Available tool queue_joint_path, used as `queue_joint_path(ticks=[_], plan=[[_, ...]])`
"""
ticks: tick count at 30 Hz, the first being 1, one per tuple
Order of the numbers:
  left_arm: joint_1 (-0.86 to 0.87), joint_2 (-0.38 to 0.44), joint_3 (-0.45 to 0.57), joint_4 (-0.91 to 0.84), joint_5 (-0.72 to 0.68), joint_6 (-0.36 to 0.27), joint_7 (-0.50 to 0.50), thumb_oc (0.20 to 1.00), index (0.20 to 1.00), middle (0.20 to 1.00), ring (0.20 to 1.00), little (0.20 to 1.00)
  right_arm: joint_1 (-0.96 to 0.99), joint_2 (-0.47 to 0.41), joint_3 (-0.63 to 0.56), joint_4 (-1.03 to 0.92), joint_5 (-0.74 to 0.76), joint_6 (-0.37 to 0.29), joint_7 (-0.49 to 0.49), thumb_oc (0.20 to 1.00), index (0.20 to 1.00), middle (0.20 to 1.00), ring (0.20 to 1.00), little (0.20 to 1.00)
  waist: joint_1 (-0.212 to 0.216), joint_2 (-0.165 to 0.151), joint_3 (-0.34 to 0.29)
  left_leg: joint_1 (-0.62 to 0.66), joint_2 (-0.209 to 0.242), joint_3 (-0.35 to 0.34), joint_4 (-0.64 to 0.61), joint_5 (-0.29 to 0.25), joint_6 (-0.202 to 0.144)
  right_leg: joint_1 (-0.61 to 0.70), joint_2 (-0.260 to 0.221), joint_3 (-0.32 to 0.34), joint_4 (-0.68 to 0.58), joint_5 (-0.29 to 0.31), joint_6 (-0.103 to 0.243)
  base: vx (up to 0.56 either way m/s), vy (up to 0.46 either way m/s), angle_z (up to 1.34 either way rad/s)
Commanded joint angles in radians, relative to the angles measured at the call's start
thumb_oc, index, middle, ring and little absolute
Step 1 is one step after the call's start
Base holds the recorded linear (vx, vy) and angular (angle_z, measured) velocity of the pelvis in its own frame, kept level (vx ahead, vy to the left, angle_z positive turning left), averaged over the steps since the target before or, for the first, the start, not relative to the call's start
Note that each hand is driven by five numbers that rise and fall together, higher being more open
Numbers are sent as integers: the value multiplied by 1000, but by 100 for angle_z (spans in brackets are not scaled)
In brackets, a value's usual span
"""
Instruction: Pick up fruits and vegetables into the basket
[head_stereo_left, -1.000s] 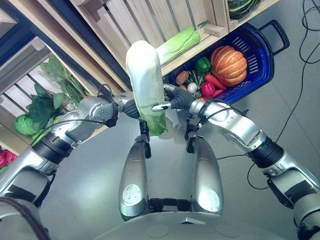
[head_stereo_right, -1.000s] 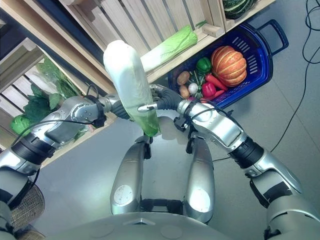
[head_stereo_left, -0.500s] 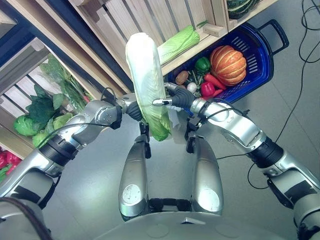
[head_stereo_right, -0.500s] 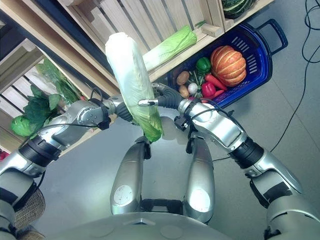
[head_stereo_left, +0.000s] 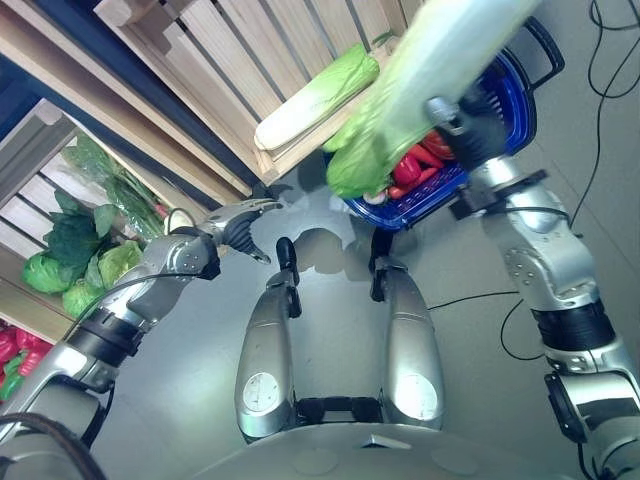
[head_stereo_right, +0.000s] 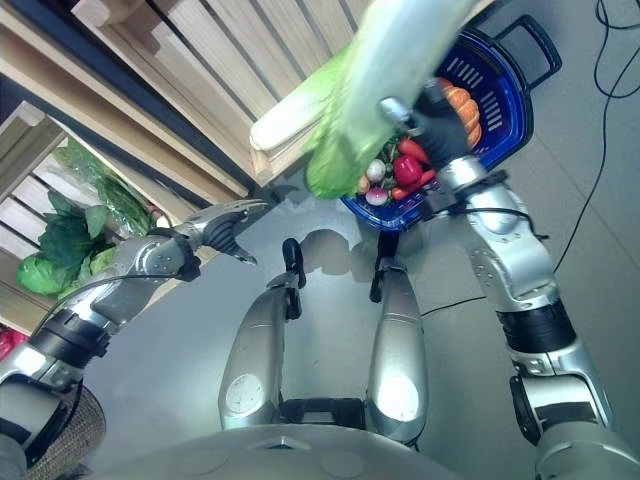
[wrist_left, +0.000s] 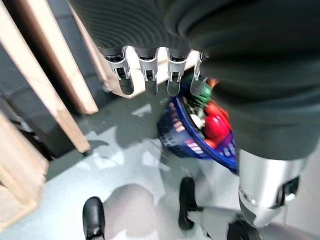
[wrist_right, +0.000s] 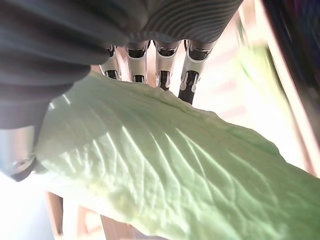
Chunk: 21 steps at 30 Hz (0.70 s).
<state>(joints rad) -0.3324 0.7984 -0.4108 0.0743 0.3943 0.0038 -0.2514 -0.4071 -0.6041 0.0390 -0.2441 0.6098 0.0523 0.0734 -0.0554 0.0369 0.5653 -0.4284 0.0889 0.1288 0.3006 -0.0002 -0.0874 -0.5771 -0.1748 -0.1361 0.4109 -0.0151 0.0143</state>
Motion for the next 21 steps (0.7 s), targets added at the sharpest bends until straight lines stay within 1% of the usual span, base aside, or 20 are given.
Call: queue_joint_path(ticks=[1,4,6,7,8,9,10,11,13,14,16,17,18,19,20,21], plan=[[39,-7,74,-42,-22,-7,67,1000,1000,1000,1000,1000,4,-2,-99,-145,58,-143,1,200,200,200,200,200,-41,35,-45,-38,-14,58,43,-75,51,13,22,-8,20,-68,71,-14,37,-17],[57,-16,108,-38,-53,-14,120,1000,1000,1000,1000,1000,35,-13,-182,-117,46,-197,-60,200,200,200,200,200,-58,55,-45,-51,-12,70,43,-68,45,-11,24,-7,36,-78,66,-13,49,-14],[61,-20,118,-45,-89,-12,164,1000,1000,1000,1000,1000,58,-28,-214,-72,-33,-246,-141,200,200,200,200,200,-68,67,-45,-66,-11,77,49,-66,41,-34,26,-4,54,-87,61,1,37,-15],[61,-21,119,-48,-103,-13,171,1000,1000,1000,1000,1000,61,-33,-216,-61,-48,-253,-160,200,200,200,200,200,-70,69,-45,-69,-12,78,50,-65,41,-38,27,-3,56,-88,61,4,24,-18],[60,-23,128,-55,-149,-23,199,1000,1000,1000,1000,1000,66,-48,-220,-30,-102,-270,-222,200,200,200,200,200,-73,76,-45,-78,-11,82,55,-63,40,-51,28,-1,67,-92,57,6,10,-11],[58,-24,135,-62,-167,-31,213,1000,1000,1000,1000,1000,71,-54,-223,-13,-124,-275,-249,200,200,200,200,200,-73,79,-45,-84,-10,84,57,-61,39,-58,29,-1,73,-95,56,8,3,-7],[52,-22,147,-73,-214,-49,242,1000,1000,1000,1000,1000,72,-61,-219,22,-180,-277,-312,200,200,200,200,200,-74,84,-45,-96,-10,85,61,-59,38,-72,31,1,84,-100,54,3,-9,-5],[40,-21,156,-83,-258,-61,260,1000,1000,1000,1000,1000,67,-67,-212,50,-216,-279,-351,200,200,200,200,200,-73,87,-45,-103,-10,86,64,-57,38,-81,31,1,90,-102,52,-3,-29,-5],[21,-22,178,-100,-310,-98,302,1000,1000,1000,1000,1000,57,-73,-201,91,-215,-266,-384,200,200,200,200,200,-68,94,-45,-116,-11,87,65,-52,39,-95,31,-2,99,-106,48,-6,-37,-3],[-1,-27,187,-104,-339,-129,344,1000,1000,1000,1000,1000,41,-70,-186,127,-245,-254,-413,200,200,200,200,200,-64,99,-45,-128,-13,85,70,-50,38,-108,31,-2,111,-110,46,-3,-40,1],[-45,-41,199,-109,-357,-167,406,1000,1000,1000,1000,1000,5,-69,-159,174,-243,-226,-435,200,200,200,200,200,-56,106,-45,-140,-15,84,71,-45,38,-124,30,-3,122,-114,42,40,-45,2],[-63,-47,201,-111,-369,-172,421,1000,1000,1000,1000,1000,-10,-66,-145,195,-251,-217,-445,200,200,200,200,200,-51,108,-45,-129,-20,70,77,-68,30,-115,31,6,135,-141,50,9,-47,1],[-88,-55,205,-111,-377,-179,434,1000,1000,1000,1000,1000,-37,-64,-127,223,-248,-208,-454,200,200,200,200,200,-46,111,-45,-148,-19,81,73,-44,37,-135,27,-7,135,-120,39,84,-42,0],[-121,-68,209,-106,-381,-190,457,1000,1000,1000,1000,1000,-73,-58,-104,266,-220,-190,-454,200,200,200,200,200,-40,115,-45,-145,-24,66,80,-63,29,-135,27,3,153,-147,46,-65,-48,1],[-140,-76,208,-102,-378,-194,471,1000,1000,1000,1000,1000,-93,-55,-92,291,-217,-180,-455,200,200,200,200,200,-37,117,-45,-161,-23,76,76,-40,35,-152,24,-10,152,-126,36,11,-33,5],[-165,-85,204,-95,-372,-198,490,1000,1000,1000,1000,1000,-121,-52,-74,322,-216,-161,-462,200,200,200,200,200,-33,121,-45,-169,-24,74,77,-38,34,-160,23,-10,159,-129,34,-62,-26,5]])
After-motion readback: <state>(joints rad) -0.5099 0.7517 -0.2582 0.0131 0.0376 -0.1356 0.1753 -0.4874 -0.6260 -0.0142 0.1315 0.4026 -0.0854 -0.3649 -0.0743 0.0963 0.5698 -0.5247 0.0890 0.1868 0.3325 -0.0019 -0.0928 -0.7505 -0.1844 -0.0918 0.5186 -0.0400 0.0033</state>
